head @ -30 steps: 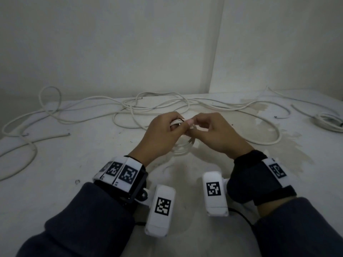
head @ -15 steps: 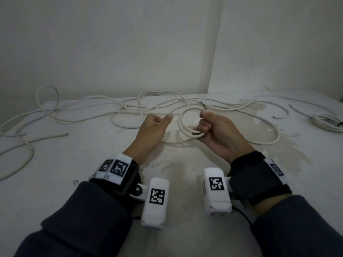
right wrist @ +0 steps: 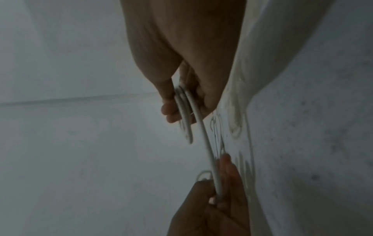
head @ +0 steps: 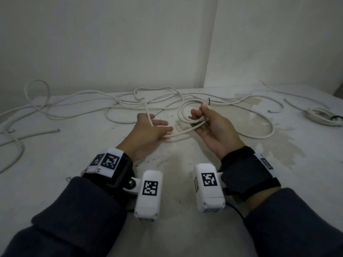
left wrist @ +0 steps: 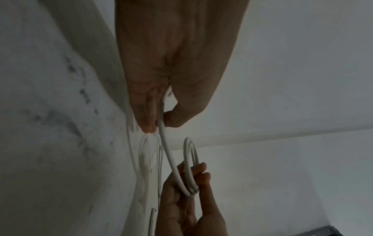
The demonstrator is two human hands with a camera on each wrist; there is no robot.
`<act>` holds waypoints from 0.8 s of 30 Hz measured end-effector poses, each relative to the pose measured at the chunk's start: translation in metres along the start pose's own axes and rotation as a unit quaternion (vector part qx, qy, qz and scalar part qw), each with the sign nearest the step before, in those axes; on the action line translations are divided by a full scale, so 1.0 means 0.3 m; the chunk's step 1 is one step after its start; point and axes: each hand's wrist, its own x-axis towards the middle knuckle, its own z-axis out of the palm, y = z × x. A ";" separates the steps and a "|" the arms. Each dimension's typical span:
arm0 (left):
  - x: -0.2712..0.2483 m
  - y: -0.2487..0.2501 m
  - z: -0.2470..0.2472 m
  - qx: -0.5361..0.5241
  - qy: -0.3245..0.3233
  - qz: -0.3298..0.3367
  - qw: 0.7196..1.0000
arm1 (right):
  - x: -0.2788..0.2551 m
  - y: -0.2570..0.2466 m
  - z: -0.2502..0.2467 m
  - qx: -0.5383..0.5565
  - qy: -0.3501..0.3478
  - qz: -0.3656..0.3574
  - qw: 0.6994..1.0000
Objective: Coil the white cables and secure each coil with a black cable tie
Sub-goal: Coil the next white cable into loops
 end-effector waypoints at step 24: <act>-0.013 0.012 0.032 0.068 -0.131 0.088 0.985 | -0.034 -0.013 0.012 -0.372 -0.156 0.049 0.914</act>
